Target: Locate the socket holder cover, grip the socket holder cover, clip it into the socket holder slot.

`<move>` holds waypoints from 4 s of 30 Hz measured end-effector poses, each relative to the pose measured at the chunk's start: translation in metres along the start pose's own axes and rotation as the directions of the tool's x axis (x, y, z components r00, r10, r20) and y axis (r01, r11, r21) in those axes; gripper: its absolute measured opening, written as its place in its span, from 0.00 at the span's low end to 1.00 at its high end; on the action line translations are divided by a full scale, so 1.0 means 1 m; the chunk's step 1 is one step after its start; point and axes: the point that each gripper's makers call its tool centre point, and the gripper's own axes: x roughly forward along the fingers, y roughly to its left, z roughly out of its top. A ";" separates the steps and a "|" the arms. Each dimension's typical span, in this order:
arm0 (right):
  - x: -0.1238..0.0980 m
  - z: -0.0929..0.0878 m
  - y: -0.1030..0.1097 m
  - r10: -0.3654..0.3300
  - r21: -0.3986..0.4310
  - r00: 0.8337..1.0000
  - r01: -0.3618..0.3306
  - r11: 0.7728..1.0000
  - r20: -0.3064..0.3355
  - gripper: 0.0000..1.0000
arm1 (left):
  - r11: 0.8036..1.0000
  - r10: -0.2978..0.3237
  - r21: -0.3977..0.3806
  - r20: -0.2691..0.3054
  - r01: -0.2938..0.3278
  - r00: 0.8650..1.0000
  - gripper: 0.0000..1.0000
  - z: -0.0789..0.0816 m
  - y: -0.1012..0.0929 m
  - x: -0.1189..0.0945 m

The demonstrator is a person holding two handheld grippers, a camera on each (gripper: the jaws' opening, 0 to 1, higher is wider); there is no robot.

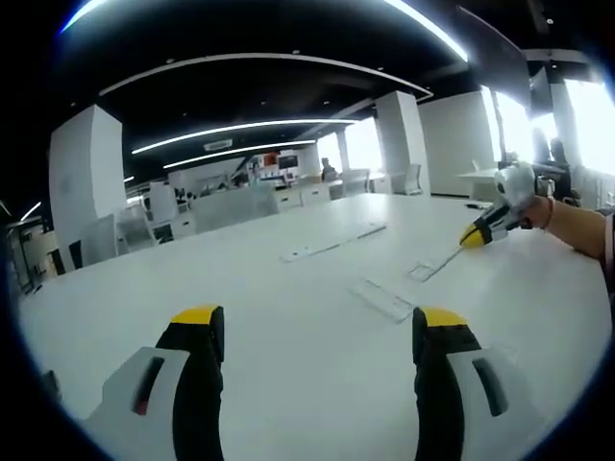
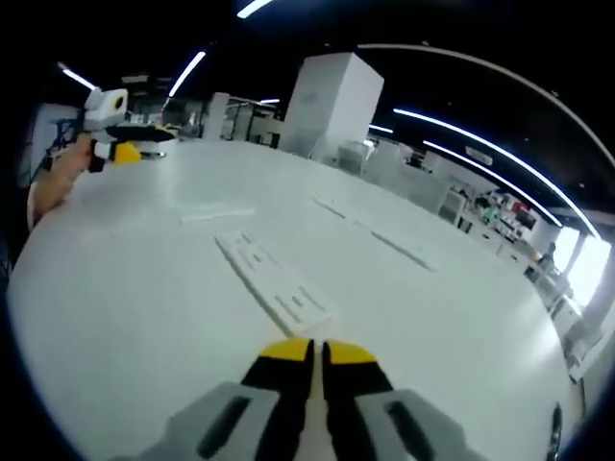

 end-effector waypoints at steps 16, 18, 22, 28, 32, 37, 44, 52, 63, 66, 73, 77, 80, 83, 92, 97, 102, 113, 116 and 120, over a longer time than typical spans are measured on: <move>-0.011 -0.005 0.016 0.116 0.007 0.992 -0.116 0.993 -0.045 0.07 | 1.000 0.007 0.003 -0.013 -0.007 1.000 0.79 -0.003 0.001 0.002; -0.009 -0.004 0.017 0.124 0.016 0.992 -0.124 0.992 -0.038 0.08 | 1.000 0.008 0.001 -0.014 -0.008 1.000 0.78 -0.003 0.002 0.002; -0.005 -0.002 0.015 0.110 0.019 0.994 -0.109 0.994 -0.027 0.08 | 1.000 0.007 0.001 -0.016 -0.007 1.000 0.78 -0.003 0.002 0.002; -0.003 -0.001 0.015 0.098 0.019 0.995 -0.098 0.995 -0.018 0.08 | 1.000 0.008 0.000 -0.018 -0.008 1.000 0.78 -0.003 0.002 0.002; -0.001 0.000 0.015 0.087 0.018 0.996 -0.087 0.996 -0.012 0.08 | 1.000 0.011 -0.001 -0.017 -0.011 1.000 0.78 -0.003 0.003 0.001; 0.000 0.001 0.014 0.079 0.014 0.997 -0.079 0.997 -0.009 0.08 | 1.000 0.010 0.001 -0.018 -0.010 1.000 0.78 -0.003 0.003 0.001; 0.001 0.003 0.013 0.068 0.003 0.998 -0.068 0.998 -0.008 0.08 | 1.000 0.011 0.001 -0.018 -0.011 1.000 0.78 -0.003 0.003 0.001; 0.002 0.004 0.014 0.063 -0.011 0.998 -0.063 0.998 0.000 0.08 | 1.000 0.010 0.001 -0.019 -0.010 1.000 0.78 -0.003 0.003 0.001; 0.003 0.005 0.015 0.060 -0.023 0.998 -0.060 0.998 0.006 0.07 | 1.000 0.011 0.001 -0.021 -0.011 1.000 0.78 -0.004 0.003 0.001; 0.002 0.005 0.017 0.060 -0.024 0.998 -0.060 0.998 0.007 0.07 | 1.000 0.011 0.001 -0.021 -0.011 1.000 0.78 -0.004 0.003 0.001; 0.003 0.006 0.017 0.057 -0.035 0.998 -0.056 0.998 0.011 0.07 | 1.000 0.010 0.002 -0.020 -0.010 1.000 0.78 -0.004 0.002 0.001; 0.004 0.007 0.018 0.053 -0.048 0.998 -0.052 0.997 0.014 0.07 | 1.000 0.011 0.002 -0.021 -0.011 1.000 0.78 -0.005 0.002 0.001; 0.004 0.007 0.018 0.054 -0.050 0.998 -0.053 0.997 0.016 0.07 | 1.000 0.011 0.001 -0.020 -0.011 1.000 0.78 -0.005 0.002 0.001; 0.005 0.007 0.017 0.053 -0.055 0.998 -0.052 0.997 0.016 0.06 | 1.000 0.011 0.003 -0.022 -0.011 1.000 0.78 -0.005 0.002 0.001; 0.006 0.009 0.021 0.056 -0.076 0.998 -0.054 0.996 0.016 0.05 | 1.000 0.010 0.003 -0.023 -0.010 1.000 0.78 -0.006 0.002 0.000; 0.005 0.009 0.021 0.056 -0.075 0.998 -0.055 0.996 0.017 0.05 | 1.000 0.010 0.003 -0.024 -0.010 1.000 0.78 -0.006 0.003 0.000; 0.005 0.008 0.021 0.056 -0.075 0.998 -0.055 0.996 0.017 0.05 | 1.000 0.009 0.003 -0.025 -0.009 1.000 0.78 -0.006 0.003 0.001; 0.006 0.009 0.021 0.054 -0.075 0.998 -0.052 0.996 0.020 0.05 | 1.000 0.008 0.001 -0.030 -0.008 1.000 0.78 -0.007 0.004 0.002; 0.006 0.008 0.021 0.054 -0.073 0.998 -0.052 0.996 0.021 0.05 | 1.000 0.008 0.002 -0.031 -0.008 1.000 0.78 -0.007 0.004 0.002; 0.007 0.009 0.022 0.059 -0.068 0.998 -0.057 0.996 0.031 0.05 | 1.000 0.009 0.002 -0.029 -0.009 1.000 0.78 -0.007 0.004 0.002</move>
